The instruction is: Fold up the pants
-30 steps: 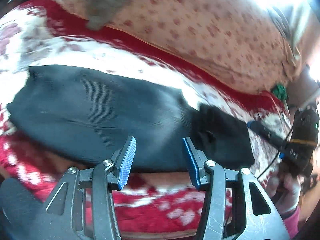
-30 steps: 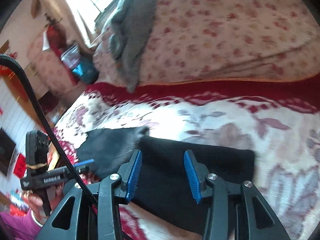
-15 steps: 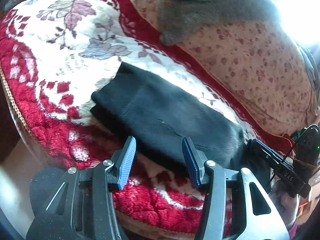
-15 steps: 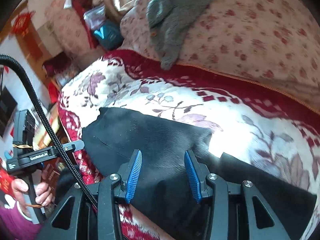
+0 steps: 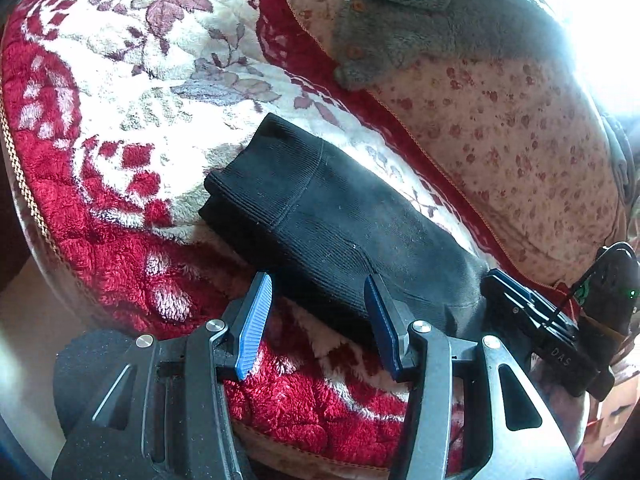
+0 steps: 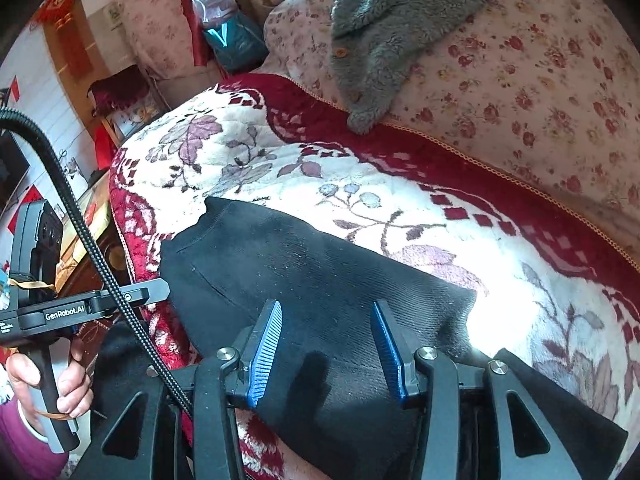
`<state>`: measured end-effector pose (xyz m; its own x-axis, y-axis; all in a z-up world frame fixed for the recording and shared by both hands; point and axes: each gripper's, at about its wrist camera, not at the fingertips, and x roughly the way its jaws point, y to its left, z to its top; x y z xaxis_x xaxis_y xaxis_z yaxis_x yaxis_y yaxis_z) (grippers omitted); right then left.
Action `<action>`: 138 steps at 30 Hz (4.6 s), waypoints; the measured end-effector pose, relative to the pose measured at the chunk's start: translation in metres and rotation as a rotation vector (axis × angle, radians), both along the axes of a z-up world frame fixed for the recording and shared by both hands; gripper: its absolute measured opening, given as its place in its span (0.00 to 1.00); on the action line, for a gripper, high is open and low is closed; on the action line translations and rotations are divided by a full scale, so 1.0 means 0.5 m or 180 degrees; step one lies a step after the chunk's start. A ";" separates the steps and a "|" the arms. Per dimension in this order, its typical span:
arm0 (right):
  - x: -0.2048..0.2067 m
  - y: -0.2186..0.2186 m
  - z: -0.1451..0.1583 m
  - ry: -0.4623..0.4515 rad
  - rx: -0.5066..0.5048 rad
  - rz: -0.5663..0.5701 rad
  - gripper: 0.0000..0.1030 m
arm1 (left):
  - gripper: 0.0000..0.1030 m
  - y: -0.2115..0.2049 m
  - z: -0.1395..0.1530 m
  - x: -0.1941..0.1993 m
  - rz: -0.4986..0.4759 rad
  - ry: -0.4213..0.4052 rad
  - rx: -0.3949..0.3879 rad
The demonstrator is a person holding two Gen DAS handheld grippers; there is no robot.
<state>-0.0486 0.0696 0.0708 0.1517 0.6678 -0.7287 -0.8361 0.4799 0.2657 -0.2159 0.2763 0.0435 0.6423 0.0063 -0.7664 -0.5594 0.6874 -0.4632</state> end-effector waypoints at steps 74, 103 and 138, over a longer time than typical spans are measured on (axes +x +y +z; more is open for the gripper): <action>0.148 -0.276 0.125 0.0535 0.1733 -0.0213 0.12 | 0.17 -0.432 0.197 0.184 -0.1763 -0.1077 0.0868; 0.170 -0.755 -0.083 0.1485 0.1933 -0.2000 0.52 | 0.56 -0.526 0.152 0.201 -0.2465 -0.0885 0.0751; 0.117 -0.629 -0.062 0.1012 0.1348 -0.1495 0.44 | 0.60 -0.388 0.020 0.288 -0.1215 -0.0055 0.1099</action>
<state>0.0101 -0.2447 0.0400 0.3161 0.8197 -0.4776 -0.4168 0.5722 0.7063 -0.0717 0.0822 0.0535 0.6608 0.0196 -0.7503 -0.2329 0.9557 -0.1802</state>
